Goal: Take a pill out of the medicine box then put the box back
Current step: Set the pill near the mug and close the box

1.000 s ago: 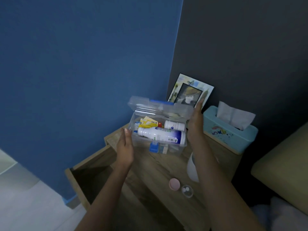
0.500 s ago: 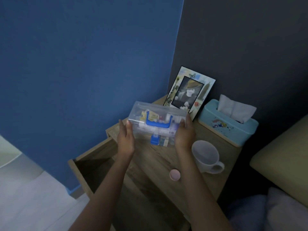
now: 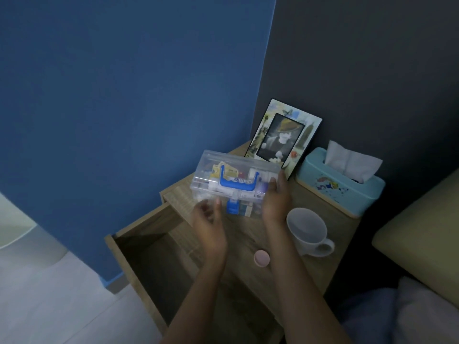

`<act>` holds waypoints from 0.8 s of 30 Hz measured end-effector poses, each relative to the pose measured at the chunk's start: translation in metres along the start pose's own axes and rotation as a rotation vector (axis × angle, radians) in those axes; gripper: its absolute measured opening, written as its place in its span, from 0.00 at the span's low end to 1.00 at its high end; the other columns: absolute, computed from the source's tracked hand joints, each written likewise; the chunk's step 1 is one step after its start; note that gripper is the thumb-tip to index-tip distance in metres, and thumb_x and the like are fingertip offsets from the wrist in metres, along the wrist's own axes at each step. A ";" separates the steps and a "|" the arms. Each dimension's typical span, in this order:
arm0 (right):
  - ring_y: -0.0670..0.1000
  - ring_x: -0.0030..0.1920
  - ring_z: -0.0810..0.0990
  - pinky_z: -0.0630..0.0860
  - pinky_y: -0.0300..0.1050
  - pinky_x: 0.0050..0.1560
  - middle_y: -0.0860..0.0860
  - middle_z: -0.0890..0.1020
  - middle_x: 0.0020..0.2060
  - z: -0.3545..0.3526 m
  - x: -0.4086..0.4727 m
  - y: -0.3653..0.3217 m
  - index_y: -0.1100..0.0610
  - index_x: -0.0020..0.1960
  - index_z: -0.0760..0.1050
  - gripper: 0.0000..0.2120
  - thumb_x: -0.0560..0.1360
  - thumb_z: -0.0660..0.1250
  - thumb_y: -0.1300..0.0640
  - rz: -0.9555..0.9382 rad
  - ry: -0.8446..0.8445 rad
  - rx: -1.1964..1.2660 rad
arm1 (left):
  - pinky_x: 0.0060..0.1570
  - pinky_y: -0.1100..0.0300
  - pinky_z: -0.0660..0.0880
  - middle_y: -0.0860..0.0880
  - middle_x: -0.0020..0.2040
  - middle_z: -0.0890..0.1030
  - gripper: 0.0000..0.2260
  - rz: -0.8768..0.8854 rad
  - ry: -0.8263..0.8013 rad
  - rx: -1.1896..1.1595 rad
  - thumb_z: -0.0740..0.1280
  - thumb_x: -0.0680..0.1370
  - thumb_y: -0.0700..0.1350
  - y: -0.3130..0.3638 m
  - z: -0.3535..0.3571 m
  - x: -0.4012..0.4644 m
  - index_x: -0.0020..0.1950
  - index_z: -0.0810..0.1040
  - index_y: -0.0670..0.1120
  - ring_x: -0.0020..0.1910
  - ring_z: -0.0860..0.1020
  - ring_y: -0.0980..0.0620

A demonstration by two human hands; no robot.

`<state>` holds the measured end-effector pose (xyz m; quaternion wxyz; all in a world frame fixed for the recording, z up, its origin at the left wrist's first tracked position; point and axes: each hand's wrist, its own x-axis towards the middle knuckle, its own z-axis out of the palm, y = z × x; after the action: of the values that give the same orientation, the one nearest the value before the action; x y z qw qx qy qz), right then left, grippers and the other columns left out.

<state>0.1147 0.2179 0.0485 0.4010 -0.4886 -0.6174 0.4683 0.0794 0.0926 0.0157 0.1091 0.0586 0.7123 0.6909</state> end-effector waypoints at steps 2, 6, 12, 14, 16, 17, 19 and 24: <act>0.52 0.75 0.64 0.62 0.52 0.74 0.52 0.65 0.75 -0.001 -0.002 0.000 0.56 0.76 0.61 0.22 0.82 0.54 0.57 0.005 -0.002 0.001 | 0.46 0.58 0.77 0.51 0.48 0.82 0.14 -0.109 -0.134 -0.044 0.60 0.78 0.56 0.001 0.007 -0.001 0.52 0.78 0.48 0.51 0.80 0.51; 0.52 0.75 0.63 0.62 0.51 0.75 0.52 0.64 0.75 -0.001 -0.003 -0.001 0.57 0.76 0.60 0.22 0.82 0.54 0.57 0.002 -0.001 0.018 | 0.52 0.48 0.79 0.45 0.43 0.83 0.13 -0.133 -0.161 -0.044 0.62 0.79 0.52 0.006 0.013 -0.004 0.44 0.79 0.45 0.46 0.82 0.47; 0.52 0.75 0.63 0.61 0.46 0.74 0.52 0.64 0.75 -0.002 -0.003 0.001 0.57 0.76 0.61 0.22 0.82 0.53 0.57 -0.014 0.001 0.004 | 0.50 0.51 0.79 0.42 0.40 0.83 0.10 -0.090 -0.181 -0.147 0.65 0.78 0.46 0.001 0.006 -0.006 0.47 0.80 0.40 0.43 0.82 0.46; 0.52 0.75 0.63 0.60 0.46 0.74 0.53 0.65 0.75 -0.002 -0.002 0.001 0.58 0.76 0.61 0.22 0.82 0.53 0.58 -0.025 0.001 -0.003 | 0.52 0.49 0.79 0.41 0.40 0.84 0.09 -0.061 -0.195 -0.136 0.66 0.78 0.45 -0.001 0.004 -0.005 0.48 0.80 0.40 0.44 0.82 0.45; 0.52 0.75 0.63 0.60 0.48 0.75 0.53 0.65 0.75 -0.001 -0.002 0.002 0.59 0.75 0.61 0.22 0.82 0.53 0.58 -0.041 0.001 -0.009 | 0.51 0.47 0.79 0.40 0.39 0.83 0.08 -0.052 -0.173 -0.116 0.67 0.77 0.45 0.000 0.005 -0.002 0.44 0.80 0.40 0.43 0.82 0.43; 0.52 0.75 0.63 0.60 0.49 0.75 0.54 0.65 0.75 -0.001 -0.001 0.003 0.59 0.75 0.61 0.22 0.82 0.53 0.59 -0.047 0.001 -0.015 | 0.50 0.46 0.79 0.40 0.38 0.83 0.09 -0.046 -0.153 -0.101 0.68 0.76 0.46 0.000 0.007 0.001 0.42 0.79 0.40 0.42 0.82 0.43; 0.52 0.75 0.63 0.61 0.51 0.75 0.53 0.65 0.75 -0.001 0.000 0.004 0.58 0.75 0.61 0.22 0.82 0.53 0.59 -0.052 -0.002 -0.026 | 0.45 0.48 0.80 0.42 0.36 0.82 0.12 -0.017 -0.111 -0.044 0.70 0.74 0.49 0.004 0.010 0.008 0.39 0.77 0.41 0.39 0.81 0.44; 0.53 0.75 0.64 0.63 0.53 0.74 0.53 0.65 0.75 -0.001 0.002 0.006 0.57 0.75 0.61 0.22 0.82 0.53 0.58 -0.049 -0.008 -0.053 | 0.33 0.70 0.70 0.53 0.30 0.76 0.13 0.113 -0.097 0.068 0.70 0.74 0.52 0.005 0.017 0.019 0.33 0.73 0.48 0.29 0.73 0.62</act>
<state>0.1163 0.2205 0.0434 0.3967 -0.4819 -0.6430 0.4438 0.0647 0.1134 0.0188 0.1021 0.1357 0.7248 0.6677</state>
